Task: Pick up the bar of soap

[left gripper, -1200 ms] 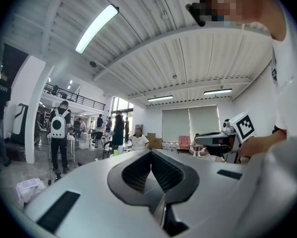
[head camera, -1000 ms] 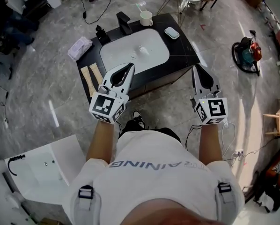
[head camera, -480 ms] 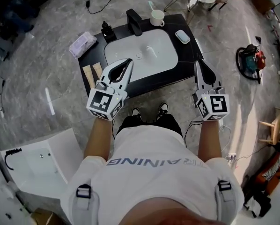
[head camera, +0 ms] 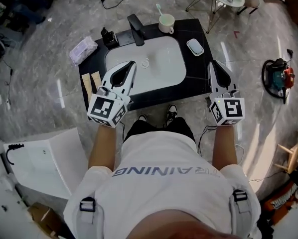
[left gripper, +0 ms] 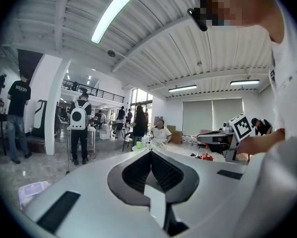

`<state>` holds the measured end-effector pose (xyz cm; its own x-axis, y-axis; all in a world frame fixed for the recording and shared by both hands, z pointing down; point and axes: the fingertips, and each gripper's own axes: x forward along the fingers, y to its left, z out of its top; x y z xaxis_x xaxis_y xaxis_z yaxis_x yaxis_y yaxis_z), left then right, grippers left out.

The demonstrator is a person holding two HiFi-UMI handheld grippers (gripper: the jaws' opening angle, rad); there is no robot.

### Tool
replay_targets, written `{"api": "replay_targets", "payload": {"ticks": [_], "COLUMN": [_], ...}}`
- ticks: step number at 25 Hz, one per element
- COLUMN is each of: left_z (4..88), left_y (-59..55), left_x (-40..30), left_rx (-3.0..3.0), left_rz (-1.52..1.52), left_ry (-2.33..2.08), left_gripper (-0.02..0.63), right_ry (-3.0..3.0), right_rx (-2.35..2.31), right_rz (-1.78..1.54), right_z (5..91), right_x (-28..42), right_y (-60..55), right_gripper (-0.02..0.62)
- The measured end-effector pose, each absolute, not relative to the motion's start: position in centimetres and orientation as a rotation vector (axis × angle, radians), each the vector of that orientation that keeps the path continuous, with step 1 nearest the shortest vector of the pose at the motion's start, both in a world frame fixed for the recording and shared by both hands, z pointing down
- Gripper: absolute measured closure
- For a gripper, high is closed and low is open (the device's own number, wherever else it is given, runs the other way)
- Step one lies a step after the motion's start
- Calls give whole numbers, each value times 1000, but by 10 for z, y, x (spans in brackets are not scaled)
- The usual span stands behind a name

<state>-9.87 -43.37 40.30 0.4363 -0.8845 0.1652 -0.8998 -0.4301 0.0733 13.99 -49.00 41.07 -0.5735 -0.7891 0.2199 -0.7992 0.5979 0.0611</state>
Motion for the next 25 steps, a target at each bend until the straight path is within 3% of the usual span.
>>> {"api": "replay_targets", "payload": {"ticks": [11, 19, 25], "left_z": [448, 484, 501], "left_y": [-491, -499, -503], "left_x": [-63, -65, -66], "left_rx": [2363, 2274, 2234], "left_rz": [197, 227, 242], "left_ry": [-1655, -1639, -1634], "left_gripper": [597, 595, 597], "right_ry": [-2504, -2211, -2092], "right_rx": [1017, 889, 809], "right_rz": [181, 200, 308], "right_z": [499, 601, 669], "right_x": [157, 162, 155], "right_y": [-582, -633, -655], "right_gripper": [558, 402, 365]}}
